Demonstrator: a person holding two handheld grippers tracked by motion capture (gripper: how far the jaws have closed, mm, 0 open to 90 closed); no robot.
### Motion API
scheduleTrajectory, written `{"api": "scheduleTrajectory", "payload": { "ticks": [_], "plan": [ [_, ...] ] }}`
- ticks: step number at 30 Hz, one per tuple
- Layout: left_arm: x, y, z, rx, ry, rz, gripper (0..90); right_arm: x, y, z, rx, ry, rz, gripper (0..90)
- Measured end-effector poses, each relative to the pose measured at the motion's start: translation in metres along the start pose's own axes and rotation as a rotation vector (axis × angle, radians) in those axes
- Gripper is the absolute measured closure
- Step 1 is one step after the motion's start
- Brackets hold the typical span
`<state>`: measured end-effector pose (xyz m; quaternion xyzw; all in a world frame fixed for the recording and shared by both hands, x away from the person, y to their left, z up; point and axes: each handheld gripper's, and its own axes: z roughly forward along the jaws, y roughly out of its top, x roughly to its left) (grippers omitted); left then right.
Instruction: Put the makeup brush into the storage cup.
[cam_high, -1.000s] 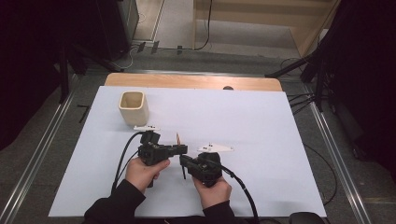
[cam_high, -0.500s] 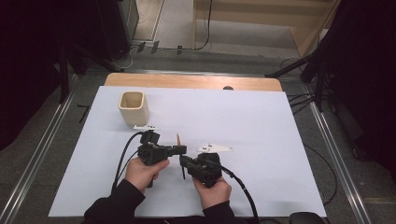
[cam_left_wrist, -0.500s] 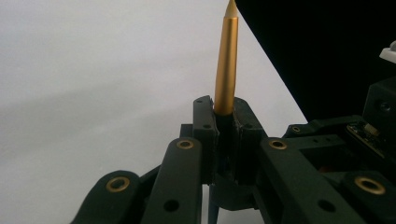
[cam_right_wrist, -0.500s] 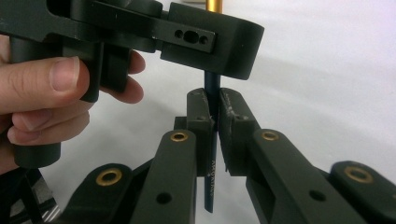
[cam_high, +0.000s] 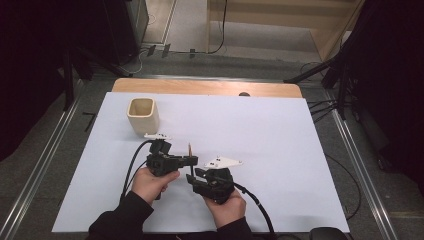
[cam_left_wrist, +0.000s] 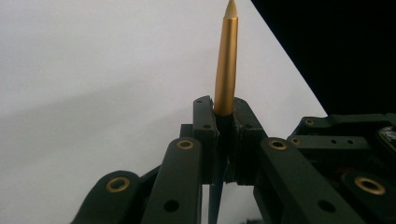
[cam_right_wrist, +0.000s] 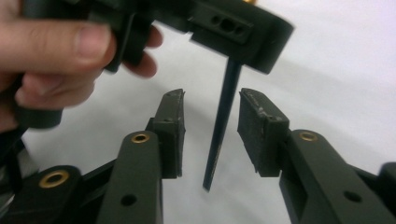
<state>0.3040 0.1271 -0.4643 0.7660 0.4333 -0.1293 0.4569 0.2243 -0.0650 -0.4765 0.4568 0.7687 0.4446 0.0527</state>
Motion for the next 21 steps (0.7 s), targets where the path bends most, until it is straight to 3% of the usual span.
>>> {"api": "scheduleTrajectory", "payload": {
  "ticks": [6, 14, 17, 21],
  "plan": [
    [0.001, 0.002, -0.003, 0.024, 0.011, 0.011, 83.9, -0.001, -0.001, 0.000, 0.066, 0.019, -0.046, 52.5],
    [0.004, 0.004, -0.008, 0.042, 0.004, 0.009, 83.8, -0.006, 0.004, -0.006, 0.072, 0.026, -0.128, 46.0],
    [0.005, 0.005, -0.010, 0.047, 0.005, 0.016, 83.8, -0.016, 0.007, -0.005, 0.074, 0.064, -0.149, 45.1],
    [0.006, 0.006, -0.013, 0.060, -0.003, 0.016, 83.8, -0.020, 0.010, -0.004, 0.100, 0.077, -0.179, 43.5]
  ]
}}
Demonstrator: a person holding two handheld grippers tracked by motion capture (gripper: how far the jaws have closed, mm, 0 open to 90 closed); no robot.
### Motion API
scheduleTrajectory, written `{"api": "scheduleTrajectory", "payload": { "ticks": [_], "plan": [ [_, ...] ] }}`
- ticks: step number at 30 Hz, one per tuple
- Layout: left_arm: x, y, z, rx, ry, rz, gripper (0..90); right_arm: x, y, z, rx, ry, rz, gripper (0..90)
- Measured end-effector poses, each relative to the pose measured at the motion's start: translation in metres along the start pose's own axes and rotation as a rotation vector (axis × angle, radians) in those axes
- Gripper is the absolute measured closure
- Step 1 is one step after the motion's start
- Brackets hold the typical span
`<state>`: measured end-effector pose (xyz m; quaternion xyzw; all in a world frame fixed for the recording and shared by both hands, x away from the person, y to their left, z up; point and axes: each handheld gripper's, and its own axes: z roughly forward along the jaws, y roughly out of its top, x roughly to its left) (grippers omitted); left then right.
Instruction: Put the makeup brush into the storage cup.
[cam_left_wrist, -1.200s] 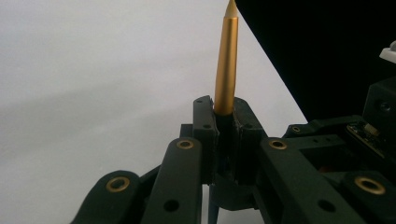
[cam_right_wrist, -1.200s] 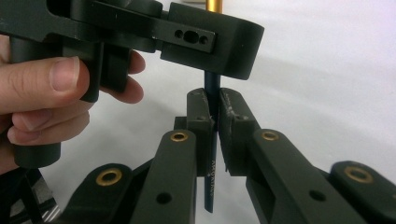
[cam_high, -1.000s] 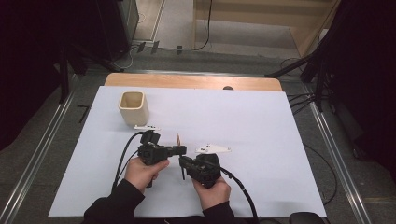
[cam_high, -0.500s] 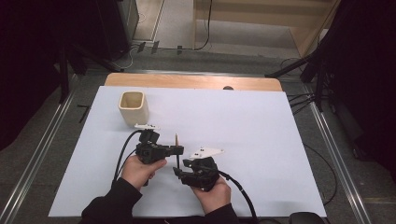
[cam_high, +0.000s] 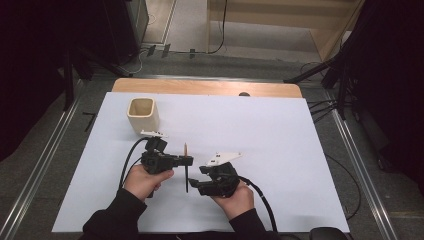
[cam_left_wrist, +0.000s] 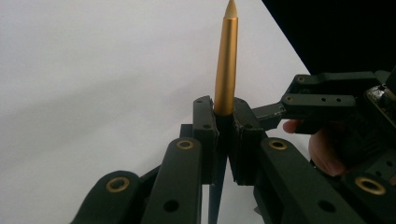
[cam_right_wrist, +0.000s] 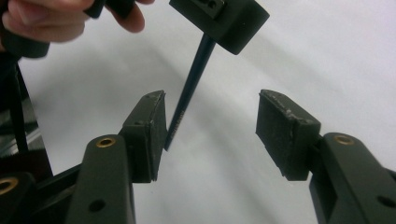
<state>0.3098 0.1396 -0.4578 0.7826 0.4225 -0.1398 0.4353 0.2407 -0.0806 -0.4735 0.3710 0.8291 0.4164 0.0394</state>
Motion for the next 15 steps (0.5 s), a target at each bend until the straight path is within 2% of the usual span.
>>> {"api": "scheduleTrajectory", "payload": {
  "ticks": [8, 10, 15],
  "plan": [
    [0.0012, 0.0009, -0.0022, 0.025, 0.010, 0.020, 83.8, -0.0040, 0.0010, 0.0039, 0.028, 0.056, -0.044, 38.3],
    [0.0009, 0.0008, -0.0026, 0.029, 0.012, 0.023, 83.9, -0.0033, 0.0007, 0.0057, 0.038, 0.069, -0.085, 36.9],
    [-0.0005, 0.0013, -0.0040, 0.030, 0.008, 0.026, 83.9, -0.0043, 0.0025, 0.0049, 0.054, 0.074, -0.104, 35.3]
  ]
}}
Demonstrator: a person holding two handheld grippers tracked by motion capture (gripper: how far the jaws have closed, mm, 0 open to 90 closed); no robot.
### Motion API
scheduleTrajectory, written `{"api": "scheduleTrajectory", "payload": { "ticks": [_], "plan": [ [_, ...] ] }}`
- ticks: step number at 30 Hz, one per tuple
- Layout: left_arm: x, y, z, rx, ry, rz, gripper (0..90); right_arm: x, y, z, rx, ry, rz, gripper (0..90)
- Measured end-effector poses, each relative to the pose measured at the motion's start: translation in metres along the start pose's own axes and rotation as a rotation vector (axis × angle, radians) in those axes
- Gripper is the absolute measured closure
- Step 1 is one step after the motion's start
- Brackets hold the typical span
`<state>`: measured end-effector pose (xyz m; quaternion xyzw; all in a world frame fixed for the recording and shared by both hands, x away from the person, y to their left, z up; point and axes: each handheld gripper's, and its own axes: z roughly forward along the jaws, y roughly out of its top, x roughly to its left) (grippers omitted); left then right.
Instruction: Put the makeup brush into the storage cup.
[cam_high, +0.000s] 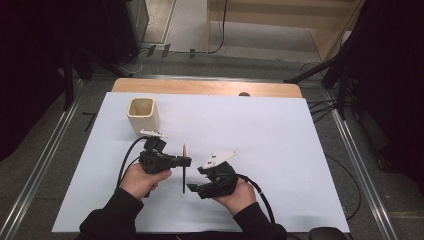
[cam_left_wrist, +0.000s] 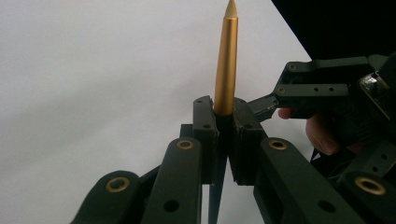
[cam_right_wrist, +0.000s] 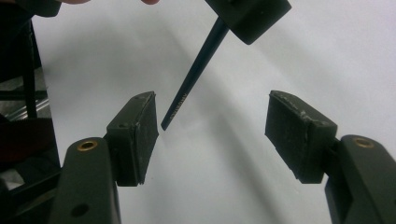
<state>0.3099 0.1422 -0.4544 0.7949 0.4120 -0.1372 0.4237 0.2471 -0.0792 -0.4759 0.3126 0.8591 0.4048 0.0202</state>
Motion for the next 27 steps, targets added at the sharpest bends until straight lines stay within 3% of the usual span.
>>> {"api": "scheduleTrajectory", "payload": {
  "ticks": [10, 15, 18, 21, 27],
  "plan": [
    [0.003, 0.000, -0.002, 0.025, 0.001, 0.012, 83.8, -0.006, 0.000, -0.003, 0.065, 0.002, -0.075, 34.2],
    [0.004, 0.000, -0.004, 0.035, -0.001, 0.018, 83.8, -0.012, -0.001, -0.008, 0.062, 0.046, -0.082, 33.8],
    [0.005, 0.000, -0.006, 0.040, -0.003, 0.023, 83.7, -0.014, -0.001, -0.011, 0.058, 0.046, -0.096, 33.8],
    [0.005, 0.001, -0.007, 0.046, 0.001, 0.032, 83.7, -0.017, -0.001, -0.015, 0.065, 0.056, -0.141, 33.6],
    [0.004, 0.000, -0.010, 0.056, 0.000, 0.047, 83.7, -0.027, -0.005, -0.023, 0.063, 0.078, -0.123, 33.4]
  ]
}}
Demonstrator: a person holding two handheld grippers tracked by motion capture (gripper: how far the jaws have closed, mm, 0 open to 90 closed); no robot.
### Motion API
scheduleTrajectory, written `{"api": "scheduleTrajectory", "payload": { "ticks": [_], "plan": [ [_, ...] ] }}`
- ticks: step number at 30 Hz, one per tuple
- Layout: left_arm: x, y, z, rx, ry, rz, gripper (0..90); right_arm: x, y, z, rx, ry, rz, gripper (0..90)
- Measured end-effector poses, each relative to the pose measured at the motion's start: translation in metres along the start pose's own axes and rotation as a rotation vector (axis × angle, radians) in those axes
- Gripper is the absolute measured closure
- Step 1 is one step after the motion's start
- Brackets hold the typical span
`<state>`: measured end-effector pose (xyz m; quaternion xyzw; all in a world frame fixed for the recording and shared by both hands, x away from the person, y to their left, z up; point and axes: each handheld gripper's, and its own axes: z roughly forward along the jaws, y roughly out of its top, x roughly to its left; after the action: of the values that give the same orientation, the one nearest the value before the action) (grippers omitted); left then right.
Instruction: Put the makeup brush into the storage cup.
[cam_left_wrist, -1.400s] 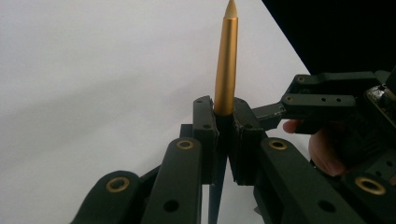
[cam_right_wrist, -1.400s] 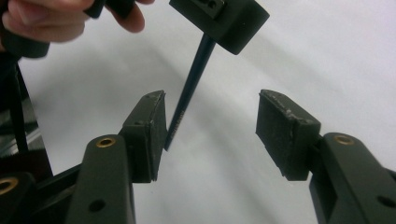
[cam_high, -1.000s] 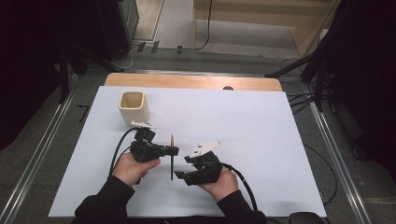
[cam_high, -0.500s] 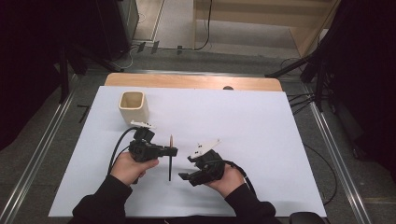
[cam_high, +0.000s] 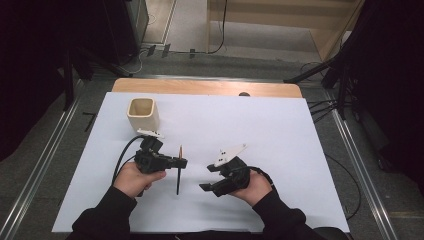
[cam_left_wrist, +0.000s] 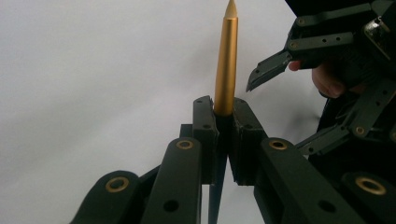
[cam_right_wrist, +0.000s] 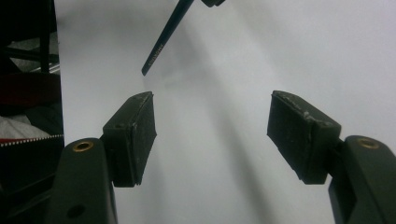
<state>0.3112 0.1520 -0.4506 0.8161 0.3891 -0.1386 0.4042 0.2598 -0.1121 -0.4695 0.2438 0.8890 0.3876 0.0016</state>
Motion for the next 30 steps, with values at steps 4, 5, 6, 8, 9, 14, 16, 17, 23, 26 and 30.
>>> {"api": "scheduleTrajectory", "payload": {
  "ticks": [4, 5, 6, 8, 9, 14, 16, 17, 23, 26, 30],
  "plan": [
    [0.000, 0.000, 0.000, 0.010, -0.005, 0.009, 83.6, -0.003, -0.003, -0.006, -0.015, 0.010, 0.001, 33.4],
    [-0.001, 0.000, -0.001, 0.011, -0.005, 0.011, 83.6, -0.003, -0.003, -0.008, -0.019, 0.011, 0.001, 33.4],
    [-0.001, 0.000, -0.001, 0.012, -0.007, 0.014, 83.6, -0.003, -0.004, -0.009, -0.018, 0.009, -0.003, 33.4],
    [-0.001, -0.001, -0.001, 0.009, -0.011, 0.013, 83.6, -0.004, -0.006, -0.013, -0.024, 0.004, -0.007, 33.3],
    [-0.001, -0.001, -0.001, 0.008, -0.011, 0.013, 83.6, -0.005, -0.007, -0.015, -0.025, 0.003, -0.003, 33.2],
    [-0.002, -0.001, -0.002, 0.012, -0.015, 0.015, 83.6, -0.010, -0.013, -0.023, -0.045, 0.002, 0.011, 32.1],
    [-0.002, -0.001, -0.002, 0.013, -0.015, 0.017, 83.6, -0.012, -0.016, -0.026, -0.050, -0.007, 0.013, 31.6],
    [-0.002, -0.001, -0.003, 0.013, -0.016, 0.016, 83.6, -0.014, -0.017, -0.028, -0.052, -0.010, 0.018, 30.4],
    [-0.001, -0.002, -0.002, 0.017, -0.013, 0.012, 83.4, -0.018, -0.025, -0.038, -0.074, -0.037, 0.049, 28.0],
    [-0.001, -0.002, -0.003, 0.013, -0.019, 0.012, 83.4, -0.020, -0.030, -0.043, -0.062, -0.061, 0.041, 26.2],
    [-0.002, -0.002, -0.003, 0.016, -0.017, 0.015, 83.5, -0.021, -0.037, -0.046, -0.043, -0.087, 0.034, 26.1]
  ]
}}
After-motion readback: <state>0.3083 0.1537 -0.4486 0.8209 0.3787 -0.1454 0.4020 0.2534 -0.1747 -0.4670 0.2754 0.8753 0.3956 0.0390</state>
